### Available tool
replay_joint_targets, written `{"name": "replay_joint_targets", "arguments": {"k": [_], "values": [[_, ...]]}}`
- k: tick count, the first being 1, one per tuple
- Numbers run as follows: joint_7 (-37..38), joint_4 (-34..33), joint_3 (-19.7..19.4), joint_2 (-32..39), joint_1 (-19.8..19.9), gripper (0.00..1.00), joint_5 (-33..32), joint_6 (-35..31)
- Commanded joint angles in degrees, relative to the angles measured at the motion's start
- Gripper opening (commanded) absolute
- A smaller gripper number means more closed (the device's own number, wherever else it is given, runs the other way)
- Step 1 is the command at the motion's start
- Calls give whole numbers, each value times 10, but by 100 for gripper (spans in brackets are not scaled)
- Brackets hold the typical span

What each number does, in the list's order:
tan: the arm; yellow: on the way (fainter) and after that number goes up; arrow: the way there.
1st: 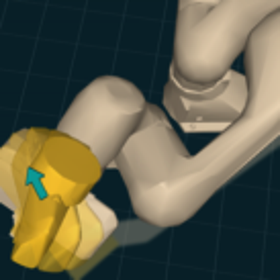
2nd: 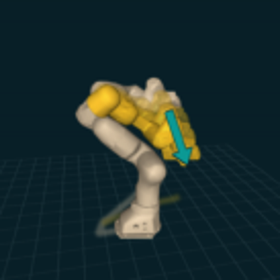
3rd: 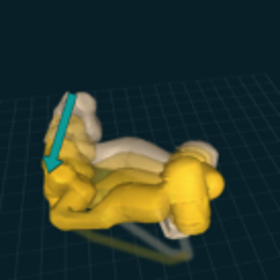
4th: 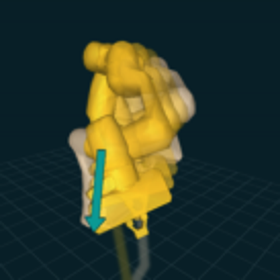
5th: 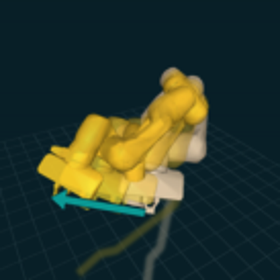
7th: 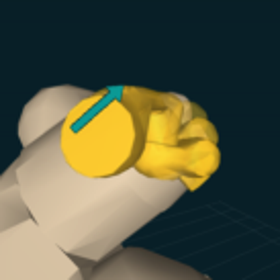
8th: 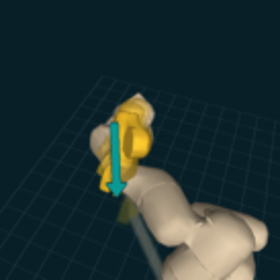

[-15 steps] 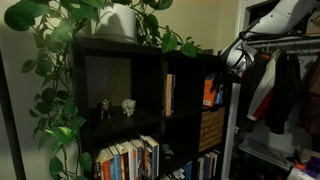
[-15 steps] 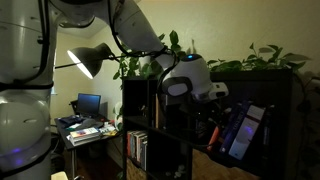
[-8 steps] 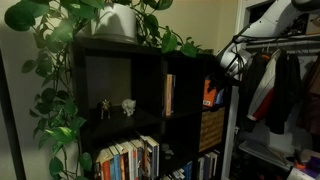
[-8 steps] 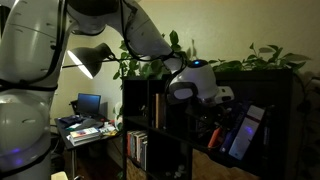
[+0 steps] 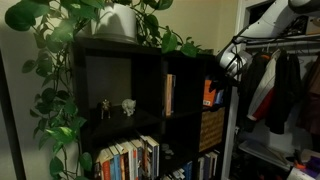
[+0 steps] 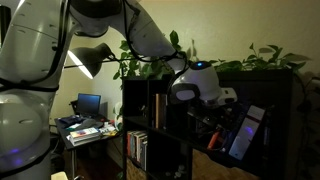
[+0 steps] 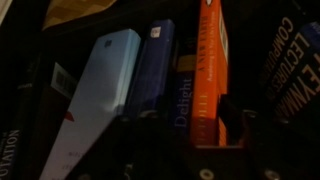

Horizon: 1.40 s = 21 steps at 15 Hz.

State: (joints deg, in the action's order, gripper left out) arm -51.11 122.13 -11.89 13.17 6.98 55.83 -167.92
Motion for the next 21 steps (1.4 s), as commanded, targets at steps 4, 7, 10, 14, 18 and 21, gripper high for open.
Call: {"name": "replay_joint_targets", "arguments": {"k": [4, 7, 10, 14, 18, 21], "values": [[-55, -11, 27, -5, 10, 8, 47, 6], [-66, -10, 30, -6, 10, 9, 56, 6], [-71, 0, 29, -14, 9, 9, 55, 5], [-62, 29, 24, -37, 2, 8, 42, -3], [-80, 62, 26, -69, 2, 7, 47, -10], [-83, 95, 24, -95, -1, 7, 39, -8]]}}
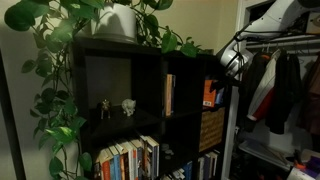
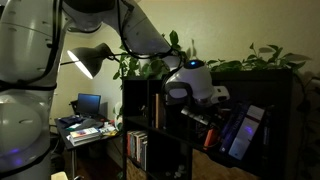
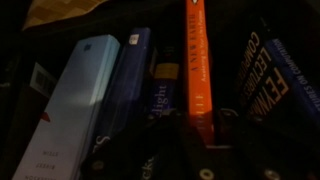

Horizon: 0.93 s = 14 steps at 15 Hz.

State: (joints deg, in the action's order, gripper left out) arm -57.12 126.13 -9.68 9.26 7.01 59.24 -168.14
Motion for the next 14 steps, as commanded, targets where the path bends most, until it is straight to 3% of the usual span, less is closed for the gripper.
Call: {"name": "replay_joint_targets", "arguments": {"k": [1, 8, 13, 14], "values": [[-24, 67, 2, -65, -3, 7, 3, -8], [-28, 153, 7, -144, -9, 6, -11, -25], [-1, 220, 31, -179, -6, 6, -63, -75], [-19, 176, 21, -142, -3, 21, -38, -49]]}}
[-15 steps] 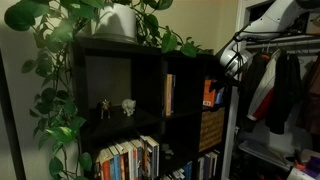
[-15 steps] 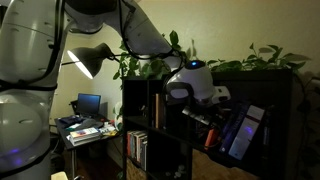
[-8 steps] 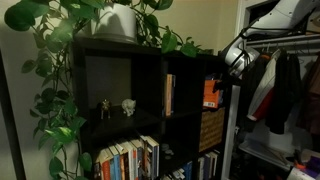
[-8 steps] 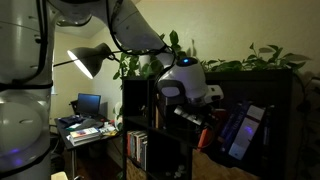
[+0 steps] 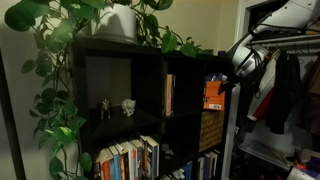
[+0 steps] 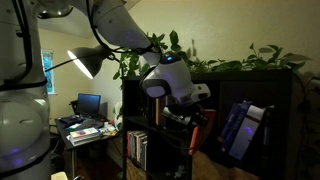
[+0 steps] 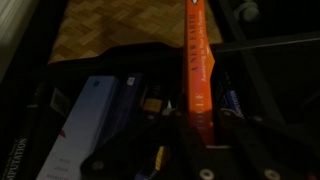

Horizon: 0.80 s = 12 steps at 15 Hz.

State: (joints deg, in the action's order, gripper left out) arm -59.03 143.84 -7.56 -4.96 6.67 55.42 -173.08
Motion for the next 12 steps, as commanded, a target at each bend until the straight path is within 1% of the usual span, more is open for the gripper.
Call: {"name": "replay_joint_targets", "arguments": {"k": [1, 9, 10, 12], "values": [[4, 10, 4, -6, 0, 21, -7, -9], [7, 19, 9, -12, 0, 21, -14, -14], [8, 28, 10, -20, 0, 6, -16, -17], [8, 44, 13, -36, -1, 6, -17, -19]]}}
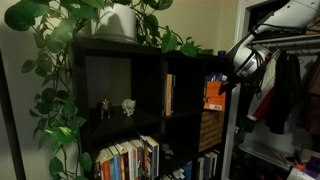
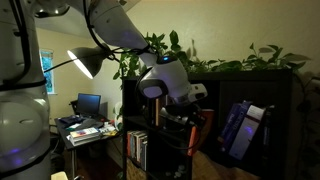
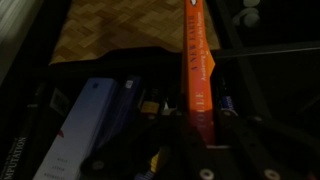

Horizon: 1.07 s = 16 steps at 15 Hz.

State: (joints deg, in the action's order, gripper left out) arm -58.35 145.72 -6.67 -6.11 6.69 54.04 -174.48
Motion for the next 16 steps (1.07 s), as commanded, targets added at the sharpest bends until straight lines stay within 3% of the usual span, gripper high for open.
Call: {"name": "replay_joint_targets", "arguments": {"k": [1, 16], "values": [[2, 31, 6, -30, -1, 6, -4, -7], [1, 157, 71, -168, -1, 6, -21, 6]]}}
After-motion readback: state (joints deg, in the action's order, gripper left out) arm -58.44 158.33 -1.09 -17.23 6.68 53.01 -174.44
